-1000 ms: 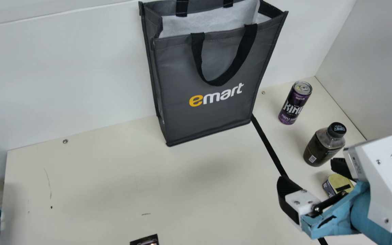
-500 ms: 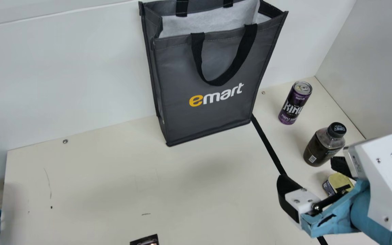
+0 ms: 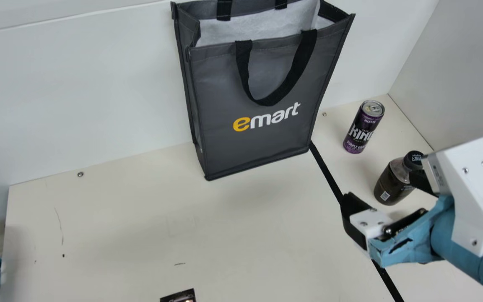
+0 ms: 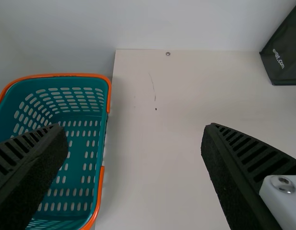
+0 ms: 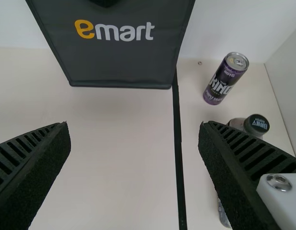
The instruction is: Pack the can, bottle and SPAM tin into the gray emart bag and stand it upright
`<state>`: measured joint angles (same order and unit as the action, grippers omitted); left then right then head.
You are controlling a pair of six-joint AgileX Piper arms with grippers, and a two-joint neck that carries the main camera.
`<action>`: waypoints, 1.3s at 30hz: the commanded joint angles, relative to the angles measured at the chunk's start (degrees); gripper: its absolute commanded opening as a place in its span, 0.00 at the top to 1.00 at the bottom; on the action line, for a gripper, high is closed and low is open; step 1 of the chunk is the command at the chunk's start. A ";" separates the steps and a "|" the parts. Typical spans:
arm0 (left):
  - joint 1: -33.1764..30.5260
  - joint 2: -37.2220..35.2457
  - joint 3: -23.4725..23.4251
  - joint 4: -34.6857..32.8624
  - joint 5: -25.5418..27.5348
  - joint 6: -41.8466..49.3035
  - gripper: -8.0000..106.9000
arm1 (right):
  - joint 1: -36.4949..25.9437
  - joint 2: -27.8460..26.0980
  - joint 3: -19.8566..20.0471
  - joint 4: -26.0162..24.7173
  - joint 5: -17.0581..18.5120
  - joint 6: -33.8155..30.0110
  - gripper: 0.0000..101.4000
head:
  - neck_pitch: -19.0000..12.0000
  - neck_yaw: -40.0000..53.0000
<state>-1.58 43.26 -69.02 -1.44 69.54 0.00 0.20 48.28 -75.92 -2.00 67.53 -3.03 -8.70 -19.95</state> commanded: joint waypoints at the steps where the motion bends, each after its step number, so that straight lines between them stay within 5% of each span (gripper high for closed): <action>1: 0.00 0.00 0.00 0.00 0.00 0.00 0.15 | -0.03 1.03 -1.28 0.42 0.12 -0.83 0.06 | -1.30 -0.05; 19: 0.00 0.00 0.00 0.00 0.00 0.00 0.15 | -2.15 9.93 -11.10 3.57 -2.80 -15.40 0.06 | -1.30 -0.05; 39: 0.00 0.00 0.00 0.00 0.00 0.00 0.15 | -9.24 21.04 -24.65 13.54 -2.96 -31.61 0.06 | -1.30 -0.05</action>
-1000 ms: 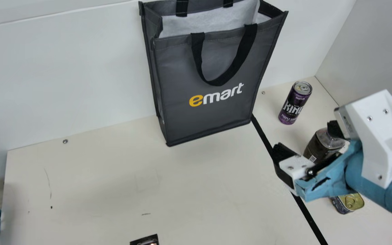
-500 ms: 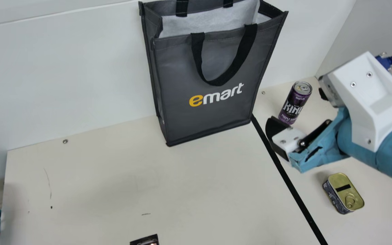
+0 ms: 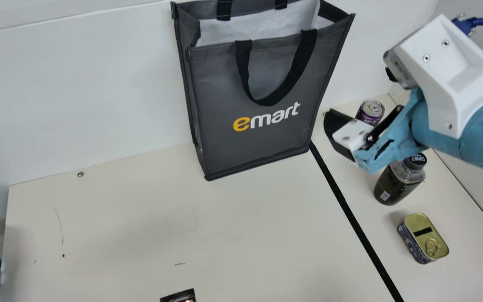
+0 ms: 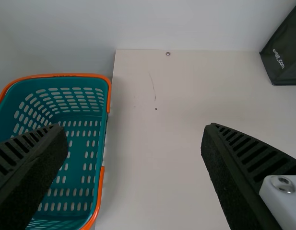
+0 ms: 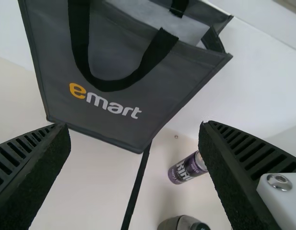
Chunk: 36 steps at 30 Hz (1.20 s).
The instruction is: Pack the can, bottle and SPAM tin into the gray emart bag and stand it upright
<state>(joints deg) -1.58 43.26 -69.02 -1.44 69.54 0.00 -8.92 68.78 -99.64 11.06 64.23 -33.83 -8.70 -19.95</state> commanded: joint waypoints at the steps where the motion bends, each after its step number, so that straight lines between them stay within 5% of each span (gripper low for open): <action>1: 0.00 0.00 0.00 0.00 0.00 0.00 0.15 | -0.37 1.13 -1.69 0.92 0.50 -1.44 0.06 | -1.30 -0.05; 26: 0.00 0.00 0.00 0.00 0.00 0.00 0.15 | 0.48 15.71 -21.46 5.69 5.63 -11.48 0.06 | -1.30 -0.05; 36: 0.00 0.00 0.00 0.00 0.00 0.00 0.15 | 1.75 20.78 -26.53 6.15 5.67 -14.86 0.06 | -1.30 -0.05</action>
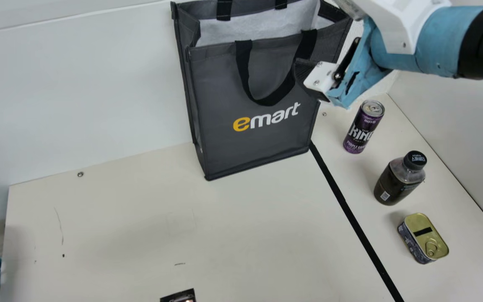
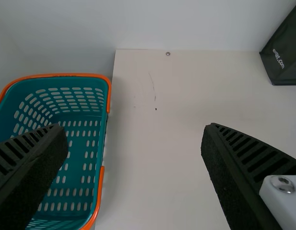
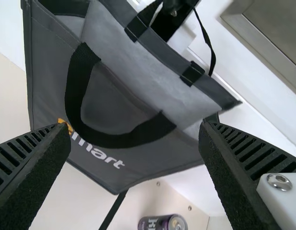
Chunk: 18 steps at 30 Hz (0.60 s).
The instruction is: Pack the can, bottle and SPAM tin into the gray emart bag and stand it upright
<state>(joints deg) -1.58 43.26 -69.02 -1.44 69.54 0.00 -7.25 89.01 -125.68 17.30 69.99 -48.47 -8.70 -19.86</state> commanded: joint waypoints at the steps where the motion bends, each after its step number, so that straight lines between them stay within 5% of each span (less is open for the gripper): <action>1: 0.00 0.00 0.00 0.00 0.00 0.00 0.15 | 0.22 1.05 -0.94 -0.04 -0.09 -0.54 0.06 | -1.30 -0.14; 18: 0.00 0.00 0.00 0.00 0.00 0.00 0.15 | 2.92 10.58 -8.75 0.70 -0.09 -5.47 0.06 | -1.30 -0.14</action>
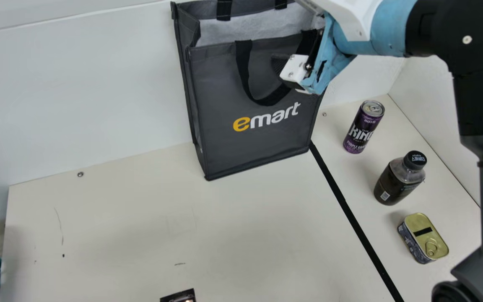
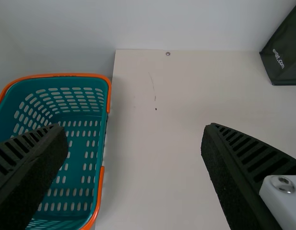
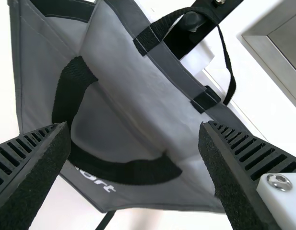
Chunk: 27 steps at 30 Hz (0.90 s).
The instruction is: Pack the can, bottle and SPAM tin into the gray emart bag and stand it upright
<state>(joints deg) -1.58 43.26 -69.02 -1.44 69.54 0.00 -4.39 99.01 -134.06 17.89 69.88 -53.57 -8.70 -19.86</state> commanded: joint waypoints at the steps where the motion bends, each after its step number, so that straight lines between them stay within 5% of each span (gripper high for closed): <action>1: 0.00 0.00 0.00 0.00 0.00 0.00 0.15 | 0.17 1.14 -0.73 0.17 0.02 -0.63 0.06 | -1.30 -0.14; 15: 0.00 0.00 0.00 0.00 0.00 0.00 0.15 | 1.52 7.35 -3.49 0.62 0.02 -4.64 0.06 | -1.30 -0.14; 27: 0.00 0.00 0.00 0.00 0.00 0.00 0.15 | 1.87 9.91 -1.48 2.04 0.02 -8.79 0.06 | -1.30 -0.14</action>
<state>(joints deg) -1.58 43.26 -69.02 -1.44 69.54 0.00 -2.53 108.91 -135.68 19.82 69.84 -62.25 -8.70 -19.86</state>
